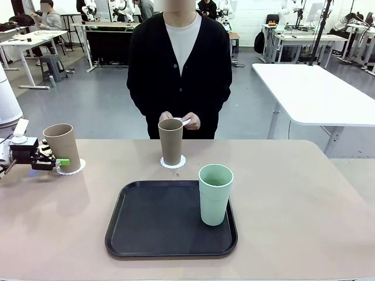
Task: Place coasters on the table and set cups on them.
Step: Take one Reusable plastic cup from the Flat Tray and place it on a coaster set by the human.
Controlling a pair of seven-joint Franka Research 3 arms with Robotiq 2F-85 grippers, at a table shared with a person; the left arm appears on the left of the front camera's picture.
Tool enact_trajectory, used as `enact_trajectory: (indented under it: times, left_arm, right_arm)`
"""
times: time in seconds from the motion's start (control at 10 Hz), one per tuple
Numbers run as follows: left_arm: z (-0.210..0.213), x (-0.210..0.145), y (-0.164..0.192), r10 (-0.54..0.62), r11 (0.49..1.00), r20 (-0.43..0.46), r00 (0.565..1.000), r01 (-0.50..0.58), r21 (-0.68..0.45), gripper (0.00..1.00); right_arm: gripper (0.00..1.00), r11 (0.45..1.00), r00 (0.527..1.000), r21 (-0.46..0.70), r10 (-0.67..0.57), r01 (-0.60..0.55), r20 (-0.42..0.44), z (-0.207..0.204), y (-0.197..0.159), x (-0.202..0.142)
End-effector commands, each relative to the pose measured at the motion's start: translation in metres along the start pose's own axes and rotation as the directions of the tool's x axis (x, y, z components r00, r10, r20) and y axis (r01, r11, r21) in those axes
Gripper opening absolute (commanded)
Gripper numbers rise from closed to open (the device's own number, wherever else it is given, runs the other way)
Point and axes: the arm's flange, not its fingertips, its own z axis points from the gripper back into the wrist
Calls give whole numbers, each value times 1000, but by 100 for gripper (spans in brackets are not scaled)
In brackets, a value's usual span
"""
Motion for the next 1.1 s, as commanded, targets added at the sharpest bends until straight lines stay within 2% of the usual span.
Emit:
enact_trajectory:
  times: [0.0,1.0]
  left_arm:
    - [8,-5,3,-23,999,-23,999,22,-28,100]
    - [43,-11,5,-29,1000,-47,998,28,-10,100]
  right_arm:
    - [100,1000,1000,7,6,-6,0,1,0,0]
    - [100,1000,1000,7,6,-6,0,1,0,0]
